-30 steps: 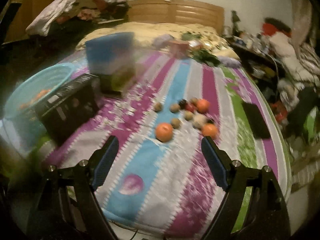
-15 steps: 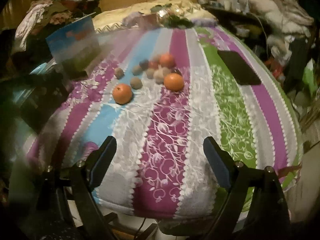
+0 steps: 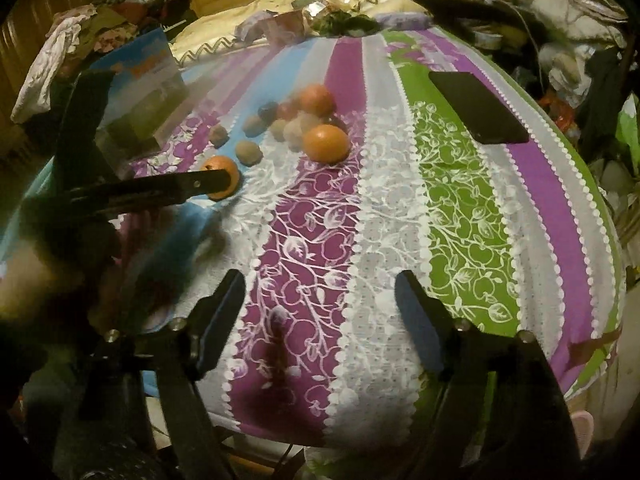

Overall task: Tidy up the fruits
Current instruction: 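Grasp an orange with the left tool while the right tool grasps a brown fruit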

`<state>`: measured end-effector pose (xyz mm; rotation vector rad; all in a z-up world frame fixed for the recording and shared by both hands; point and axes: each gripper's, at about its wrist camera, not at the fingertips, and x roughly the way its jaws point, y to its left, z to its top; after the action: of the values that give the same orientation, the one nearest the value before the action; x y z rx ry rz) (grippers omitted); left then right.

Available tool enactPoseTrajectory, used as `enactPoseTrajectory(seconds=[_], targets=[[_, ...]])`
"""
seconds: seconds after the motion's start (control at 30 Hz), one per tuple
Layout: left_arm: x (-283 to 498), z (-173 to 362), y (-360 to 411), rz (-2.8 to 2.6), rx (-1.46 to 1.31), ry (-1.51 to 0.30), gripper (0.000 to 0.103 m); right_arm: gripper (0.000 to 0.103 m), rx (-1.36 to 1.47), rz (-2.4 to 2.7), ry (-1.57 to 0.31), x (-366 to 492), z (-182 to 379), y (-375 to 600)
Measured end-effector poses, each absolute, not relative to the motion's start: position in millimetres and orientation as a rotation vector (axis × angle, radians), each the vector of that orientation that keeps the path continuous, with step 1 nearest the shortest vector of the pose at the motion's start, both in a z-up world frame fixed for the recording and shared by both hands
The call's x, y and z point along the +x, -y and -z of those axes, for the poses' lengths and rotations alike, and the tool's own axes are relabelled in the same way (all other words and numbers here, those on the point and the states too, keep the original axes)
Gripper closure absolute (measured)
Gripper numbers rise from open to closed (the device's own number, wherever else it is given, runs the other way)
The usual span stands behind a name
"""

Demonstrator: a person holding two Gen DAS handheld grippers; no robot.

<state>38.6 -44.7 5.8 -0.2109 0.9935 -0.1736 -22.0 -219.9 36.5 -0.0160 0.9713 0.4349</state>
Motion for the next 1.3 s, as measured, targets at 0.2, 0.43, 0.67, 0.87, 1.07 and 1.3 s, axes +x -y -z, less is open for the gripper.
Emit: enactPoseTrajectory(seconds=[0.2,0.43,0.67,0.87,1.07,1.3], targets=[[41,6,48,0.137,-0.176,-0.992,0.054,0.033,-0.007,-0.438,-0.971,-18,-34,222],[26,-6,34,0.116,-0.18,-0.954,0.06,0.039,0.028,-0.438,-0.97,1,-35,221],[19,-4,2,0.04,-0.224,-0.955,0.06,0.04,0.06,-0.447,-0.923,48,-40,204],[20,-4,5,0.055,-0.221,-0.958,0.06,0.041,0.005,-0.439,-0.942,85,-25,179],[25,-3,6,0.062,-0.231,-0.966,0.06,0.055,-0.052,-0.423,-0.972,95,-13,172],[28,-6,6,0.06,-0.241,-0.987,0.06,0.06,-0.056,-0.412,-0.974,89,-13,173]])
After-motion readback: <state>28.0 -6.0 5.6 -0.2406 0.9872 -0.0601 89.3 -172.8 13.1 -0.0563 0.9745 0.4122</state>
